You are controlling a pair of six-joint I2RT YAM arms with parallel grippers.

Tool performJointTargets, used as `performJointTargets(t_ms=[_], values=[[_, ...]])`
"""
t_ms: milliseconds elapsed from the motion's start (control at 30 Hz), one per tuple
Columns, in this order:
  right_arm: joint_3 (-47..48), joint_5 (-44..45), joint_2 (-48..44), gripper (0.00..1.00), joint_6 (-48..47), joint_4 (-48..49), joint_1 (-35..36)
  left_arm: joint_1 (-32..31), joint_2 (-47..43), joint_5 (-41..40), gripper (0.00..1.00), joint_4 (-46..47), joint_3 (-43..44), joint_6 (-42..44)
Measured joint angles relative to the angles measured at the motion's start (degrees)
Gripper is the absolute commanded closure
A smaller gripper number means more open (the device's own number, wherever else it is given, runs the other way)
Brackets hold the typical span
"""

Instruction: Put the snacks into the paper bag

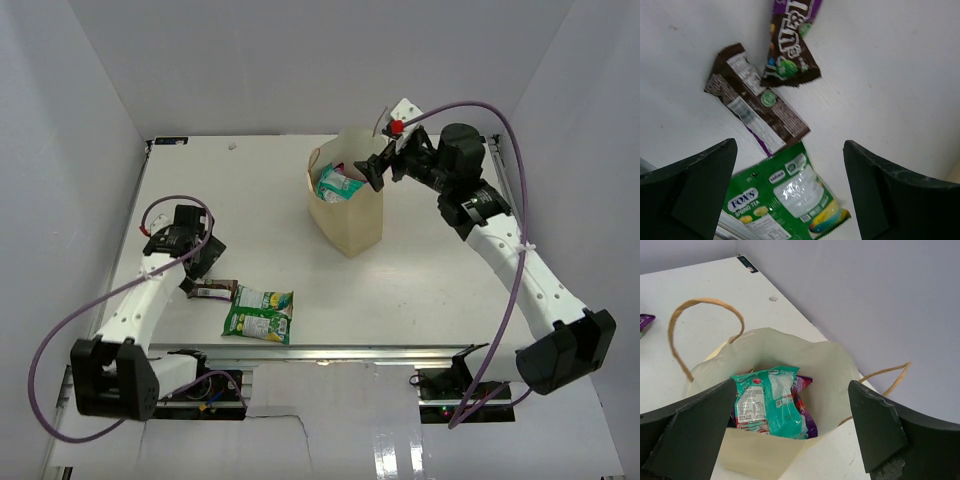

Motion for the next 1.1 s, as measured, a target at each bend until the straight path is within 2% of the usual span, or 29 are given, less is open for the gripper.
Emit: performJointTargets(t_ms=[100, 167, 233, 367, 433, 467, 533, 567, 667, 767, 933, 1100], values=[[0.1, -6.9, -3.3, 0.02, -3.9, -3.8, -2.9, 6.2, 11.1, -0.3, 0.04, 1.8, 2.0, 3.3], [-1.7, -10.4, -5.1, 0.02, -5.5, -5.9, -5.0, 8.6, 16.8, -0.7, 0.10, 2.6, 3.8, 5.4], [-4.8, -12.9, -7.0, 0.02, -6.6, -7.7, -7.0, 9.7, 22.9, -1.3, 0.22, 3.0, 6.8, 7.2], [-12.2, -15.8, -10.3, 0.02, -7.8, -12.3, -10.8, 11.6, 33.1, -1.7, 0.25, 4.3, 12.3, 9.9], [-15.1, -16.7, -11.7, 0.02, -8.1, -14.0, -12.5, 12.2, 36.1, -1.7, 0.35, 5.0, 13.0, 10.9], [-16.1, -17.0, -12.3, 0.02, -8.1, -14.8, -13.1, 12.5, 37.2, -1.6, 0.45, 5.1, 13.0, 11.4], [-17.8, -17.6, -13.9, 0.02, -8.1, -15.9, -14.3, 12.9, 38.5, -1.2, 0.54, 5.2, 13.1, 12.2], [-18.3, -17.9, -14.6, 0.02, -8.1, -16.3, -14.6, 13.0, 38.8, -1.0, 0.66, 5.2, 13.1, 12.6], [-18.8, -19.0, -16.1, 0.02, -8.1, -16.6, -15.4, 13.0, 38.1, 0.0, 0.86, 5.3, 13.7, 13.6], [-18.9, -20.0, -16.7, 0.02, -7.9, -16.5, -15.8, 13.0, 35.5, 2.1, 0.95, 6.0, 13.9, 14.8], [-19.0, -21.8, -16.8, 0.02, -7.9, -16.5, -16.4, 12.5, 24.0, 11.1, 0.97, 11.0, 13.9, 18.3], [-20.0, -23.4, -16.8, 0.02, -7.8, -16.4, -16.5, 7.5, 9.4, 27.7, 0.98, 29.5, 15.1, 20.3]])
